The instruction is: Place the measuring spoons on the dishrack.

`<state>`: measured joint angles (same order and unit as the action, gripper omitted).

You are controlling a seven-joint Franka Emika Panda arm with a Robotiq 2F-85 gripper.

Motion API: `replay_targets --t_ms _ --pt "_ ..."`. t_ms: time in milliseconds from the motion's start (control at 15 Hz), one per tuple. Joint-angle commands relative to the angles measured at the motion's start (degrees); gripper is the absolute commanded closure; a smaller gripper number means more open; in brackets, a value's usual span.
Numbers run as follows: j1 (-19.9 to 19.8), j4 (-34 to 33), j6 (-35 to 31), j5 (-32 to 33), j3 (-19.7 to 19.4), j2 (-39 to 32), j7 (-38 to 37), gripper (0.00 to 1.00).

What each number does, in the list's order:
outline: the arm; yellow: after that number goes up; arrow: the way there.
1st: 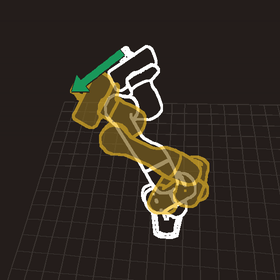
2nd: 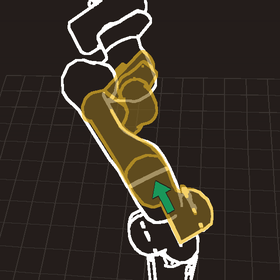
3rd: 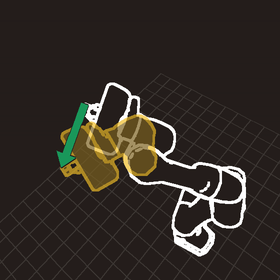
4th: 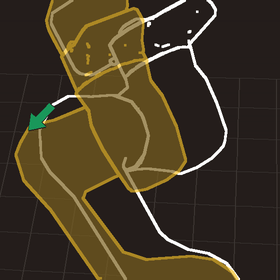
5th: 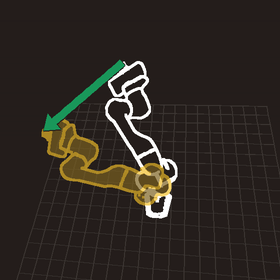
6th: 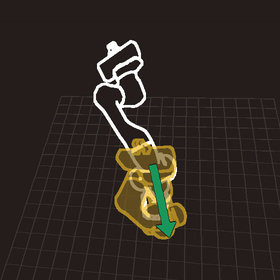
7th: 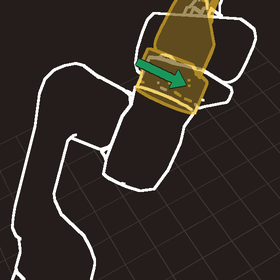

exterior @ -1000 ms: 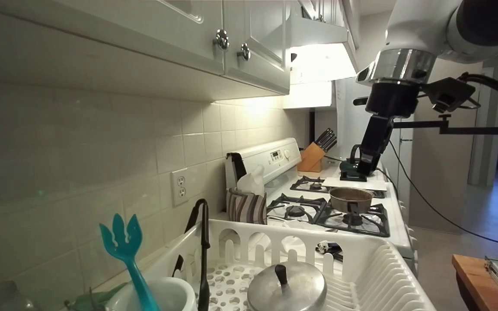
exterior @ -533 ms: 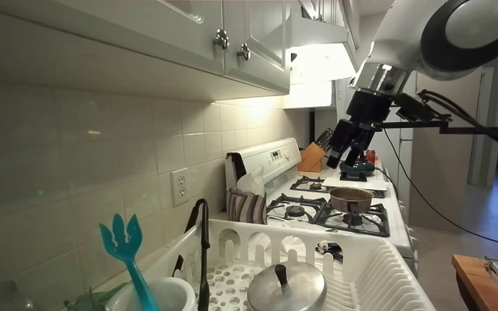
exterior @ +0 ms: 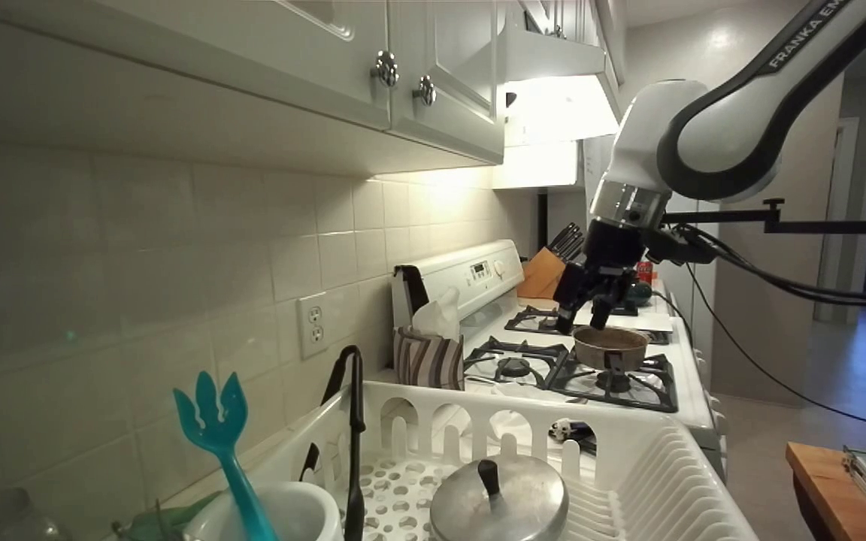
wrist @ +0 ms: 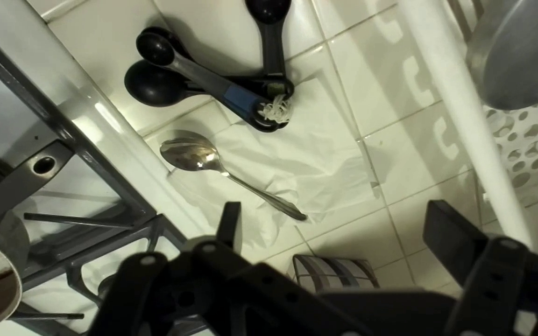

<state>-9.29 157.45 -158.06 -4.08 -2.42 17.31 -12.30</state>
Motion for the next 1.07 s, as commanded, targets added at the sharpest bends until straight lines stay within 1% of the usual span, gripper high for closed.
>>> replay_targets --t_ms 0,200,333,467,600,733,800,867,1000 --pt "0.6 -1.3 -4.8 -1.0 -2.7 -6.5 3.6 0.0" --pt "1.7 -0.4 -11.9 -1.7 -4.1 -11.2 7.0 0.0" --pt "2.4 -0.5 -15.3 -2.5 -4.6 -13.9 8.8 0.0" --pt "3.9 -0.2 -18.1 -6.0 -5.0 -16.0 12.4 0.0" --pt "5.5 -0.3 -17.7 -12.0 -4.5 -17.1 17.1 0.0" --pt "5.8 -0.7 -16.6 -15.7 -3.8 -18.2 21.4 0.0" --pt "4.9 -1.1 -17.4 -12.6 -4.3 -20.1 21.5 0.0" --pt "4.6 -1.3 -18.3 -11.9 -4.4 -21.0 22.7 0.0" --pt "4.0 -1.7 -19.4 -13.2 -4.1 -21.9 26.9 0.0"
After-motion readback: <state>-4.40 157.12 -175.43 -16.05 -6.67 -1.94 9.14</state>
